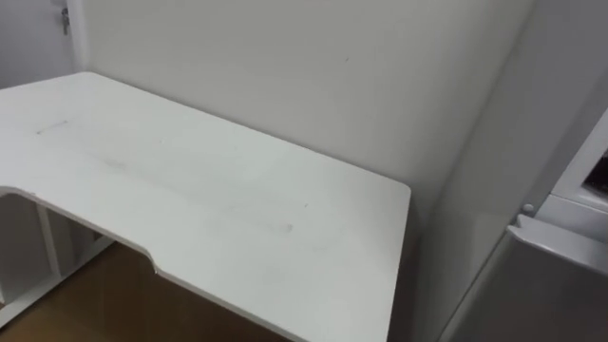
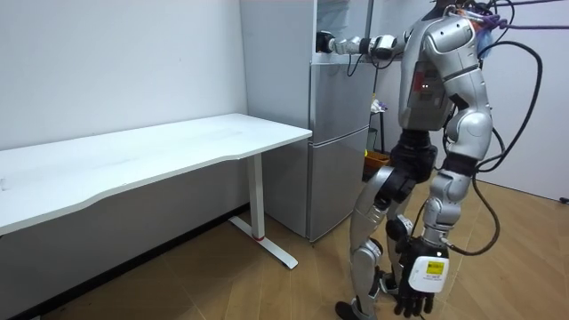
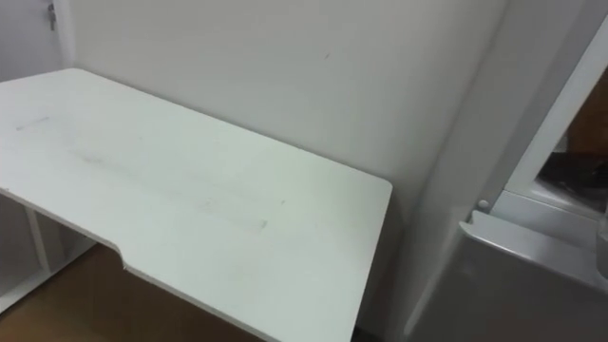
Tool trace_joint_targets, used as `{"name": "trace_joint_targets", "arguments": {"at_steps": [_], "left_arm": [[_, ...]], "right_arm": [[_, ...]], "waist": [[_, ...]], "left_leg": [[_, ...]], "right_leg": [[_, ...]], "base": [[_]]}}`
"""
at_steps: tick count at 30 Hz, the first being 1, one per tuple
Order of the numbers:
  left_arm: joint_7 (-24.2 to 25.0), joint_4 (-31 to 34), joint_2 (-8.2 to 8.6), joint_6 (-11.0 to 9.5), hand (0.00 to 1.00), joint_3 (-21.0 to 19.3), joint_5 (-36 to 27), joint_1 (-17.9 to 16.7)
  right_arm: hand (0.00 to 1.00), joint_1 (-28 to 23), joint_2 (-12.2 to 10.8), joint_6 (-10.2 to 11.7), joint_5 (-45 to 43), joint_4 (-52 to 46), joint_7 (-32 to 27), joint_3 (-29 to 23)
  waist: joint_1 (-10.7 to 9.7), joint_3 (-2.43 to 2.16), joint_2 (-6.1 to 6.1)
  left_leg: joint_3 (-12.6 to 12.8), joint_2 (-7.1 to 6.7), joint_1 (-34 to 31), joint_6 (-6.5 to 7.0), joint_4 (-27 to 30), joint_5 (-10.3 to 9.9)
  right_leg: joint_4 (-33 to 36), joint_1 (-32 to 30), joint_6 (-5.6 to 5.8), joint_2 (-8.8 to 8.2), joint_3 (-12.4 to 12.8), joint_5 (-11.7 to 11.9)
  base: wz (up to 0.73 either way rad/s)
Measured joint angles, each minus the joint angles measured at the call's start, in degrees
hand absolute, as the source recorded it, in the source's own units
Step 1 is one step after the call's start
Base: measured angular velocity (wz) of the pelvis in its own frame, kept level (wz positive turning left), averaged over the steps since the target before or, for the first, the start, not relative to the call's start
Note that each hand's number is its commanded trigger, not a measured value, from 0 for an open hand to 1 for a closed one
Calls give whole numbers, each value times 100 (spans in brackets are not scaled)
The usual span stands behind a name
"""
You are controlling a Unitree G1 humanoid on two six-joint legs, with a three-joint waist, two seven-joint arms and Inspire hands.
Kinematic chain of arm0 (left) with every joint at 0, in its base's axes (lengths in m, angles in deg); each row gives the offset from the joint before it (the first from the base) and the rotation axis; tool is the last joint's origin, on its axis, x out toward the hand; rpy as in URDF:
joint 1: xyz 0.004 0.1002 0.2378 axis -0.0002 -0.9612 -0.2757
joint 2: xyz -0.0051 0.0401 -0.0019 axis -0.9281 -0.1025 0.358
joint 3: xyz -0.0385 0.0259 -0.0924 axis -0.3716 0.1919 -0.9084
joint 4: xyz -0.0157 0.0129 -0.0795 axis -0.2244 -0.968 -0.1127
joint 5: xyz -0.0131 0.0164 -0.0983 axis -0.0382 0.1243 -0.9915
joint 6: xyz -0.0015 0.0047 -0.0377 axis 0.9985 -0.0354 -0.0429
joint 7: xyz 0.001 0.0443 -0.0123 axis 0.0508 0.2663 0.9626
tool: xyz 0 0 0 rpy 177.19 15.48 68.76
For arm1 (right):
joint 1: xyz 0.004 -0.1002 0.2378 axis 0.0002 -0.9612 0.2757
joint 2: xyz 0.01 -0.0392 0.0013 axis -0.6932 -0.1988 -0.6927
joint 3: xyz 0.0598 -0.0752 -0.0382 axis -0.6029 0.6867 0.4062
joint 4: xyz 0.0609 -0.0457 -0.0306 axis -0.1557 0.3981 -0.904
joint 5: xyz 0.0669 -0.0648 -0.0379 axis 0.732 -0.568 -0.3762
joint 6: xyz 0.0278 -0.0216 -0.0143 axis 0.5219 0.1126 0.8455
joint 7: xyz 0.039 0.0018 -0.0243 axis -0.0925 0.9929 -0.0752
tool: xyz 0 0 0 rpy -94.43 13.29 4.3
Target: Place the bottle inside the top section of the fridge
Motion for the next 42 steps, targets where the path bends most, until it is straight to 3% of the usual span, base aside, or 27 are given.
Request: {"name": "trace_joint_targets", "arguments": {"at_steps": [11,16,22,24,26,30,36,42], "left_arm": [[-82,1,-34,-1,0,89,-27,1],[-105,67,-27,-8,0,84,18,-15],[-127,178,62,-14,0,58,21,-104],[-126,223,114,-14,0,60,19,-118],[-140,235,154,-12,0,54,19,-124],[-212,243,249,-12,0,49,3,-208],[-211,275,291,-13,0,39,-23,-254],[-213,271,304,-21,0,57,-27,-255]], "right_arm": [[0,-129,6,213,-36,118,159,-24],[0,-423,68,263,-37,-249,218,-307],[0,-778,70,317,77,-850,329,-597],[0,-850,70,312,184,-967,329,-694],[0,-991,70,314,192,-1201,335,-766],[0,-1513,67,328,258,-1850,474,-986],[0,-1759,66,318,427,-2069,549,-1092],[0,-1853,64,320,412,-2376,546,-1091]], "waist": [[-3,4,6],[-20,0,12],[-169,-53,165],[-173,-37,236],[-216,-66,282],[-306,-83,298],[-463,-119,267],[-585,-85,307]], "left_leg": [[28,2,51,0,-2,-2],[52,10,33,10,17,-9],[88,6,122,42,86,-68],[126,7,193,55,77,-80],[147,6,208,61,62,-84],[243,-32,428,71,-136,-62],[300,-70,623,74,-245,-60],[381,-68,734,76,-368,-61]], "right_leg": [[-13,11,-5,6,65,3],[-20,3,-5,2,61,3],[-24,146,6,-12,75,9],[-24,188,13,-23,98,7],[-25,187,26,-35,110,-1],[-94,340,29,-71,196,-3],[-202,449,57,-96,251,-25],[-210,509,66,-98,368,-26]], "base": [[-1],[0],[-2],[-6],[-2],[-9],[-5],[-8]]}}
